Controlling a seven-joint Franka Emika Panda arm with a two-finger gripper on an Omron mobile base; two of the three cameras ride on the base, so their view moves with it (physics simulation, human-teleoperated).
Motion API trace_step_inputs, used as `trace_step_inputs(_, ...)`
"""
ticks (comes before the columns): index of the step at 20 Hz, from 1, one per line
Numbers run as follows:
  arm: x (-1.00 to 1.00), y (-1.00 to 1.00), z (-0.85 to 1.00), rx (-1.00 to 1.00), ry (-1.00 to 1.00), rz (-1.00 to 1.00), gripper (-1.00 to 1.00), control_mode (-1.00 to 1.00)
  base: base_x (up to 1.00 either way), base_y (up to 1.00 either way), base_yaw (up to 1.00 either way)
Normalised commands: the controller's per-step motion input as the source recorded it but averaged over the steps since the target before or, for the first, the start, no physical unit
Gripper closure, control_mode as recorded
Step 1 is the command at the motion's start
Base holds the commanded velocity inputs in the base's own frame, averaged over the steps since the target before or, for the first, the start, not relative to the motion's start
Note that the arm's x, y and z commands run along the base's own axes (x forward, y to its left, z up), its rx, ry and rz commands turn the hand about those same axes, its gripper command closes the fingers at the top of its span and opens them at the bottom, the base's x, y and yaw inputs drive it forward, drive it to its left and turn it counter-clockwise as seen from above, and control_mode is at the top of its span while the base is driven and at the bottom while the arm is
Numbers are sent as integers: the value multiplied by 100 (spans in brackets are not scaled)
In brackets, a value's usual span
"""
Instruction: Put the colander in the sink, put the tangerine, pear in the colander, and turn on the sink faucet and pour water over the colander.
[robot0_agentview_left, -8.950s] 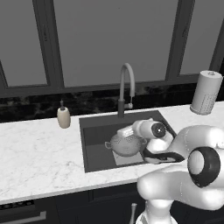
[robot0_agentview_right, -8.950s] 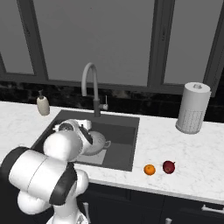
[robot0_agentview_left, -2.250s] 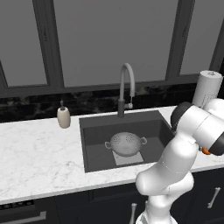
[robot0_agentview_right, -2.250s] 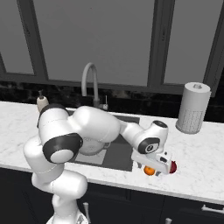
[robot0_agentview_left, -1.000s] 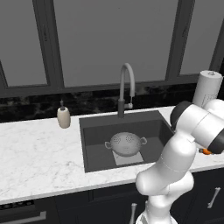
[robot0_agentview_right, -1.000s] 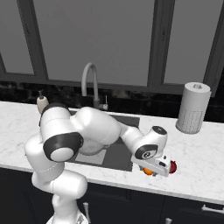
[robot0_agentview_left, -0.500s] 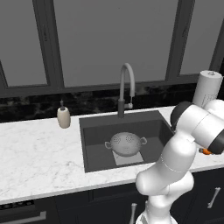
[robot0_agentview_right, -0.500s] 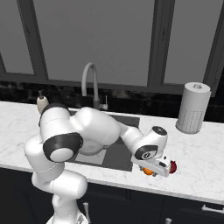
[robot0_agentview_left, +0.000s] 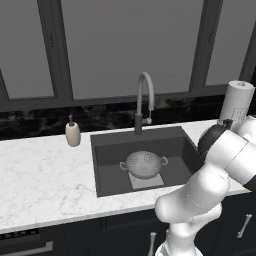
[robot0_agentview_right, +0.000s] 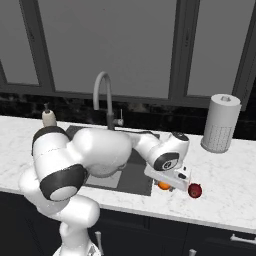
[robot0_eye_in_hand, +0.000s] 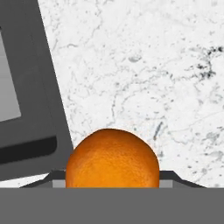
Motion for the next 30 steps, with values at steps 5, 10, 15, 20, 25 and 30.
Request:
trace_step_inputs(5, 15, 80, 30, 0, 0, 4, 100, -100, 0, 0, 0)
trace_step_inputs(10, 18, 74, 20, 3, 0, 3, 100, -100, 0, 0, 0)
trace_step_inputs(15, 41, 62, 4, 8, 0, 10, 100, -100, 0, 0, 0)
trace_step_inputs(20, 66, 47, 0, 9, 0, 11, 100, -100, 0, 0, 0)
trace_step_inputs(25, 47, 37, -4, 9, 0, 12, 100, -100, 0, 0, 0)
trace_step_inputs(30, 20, 30, -12, 6, 0, 10, 100, -100, 0, 0, 0)
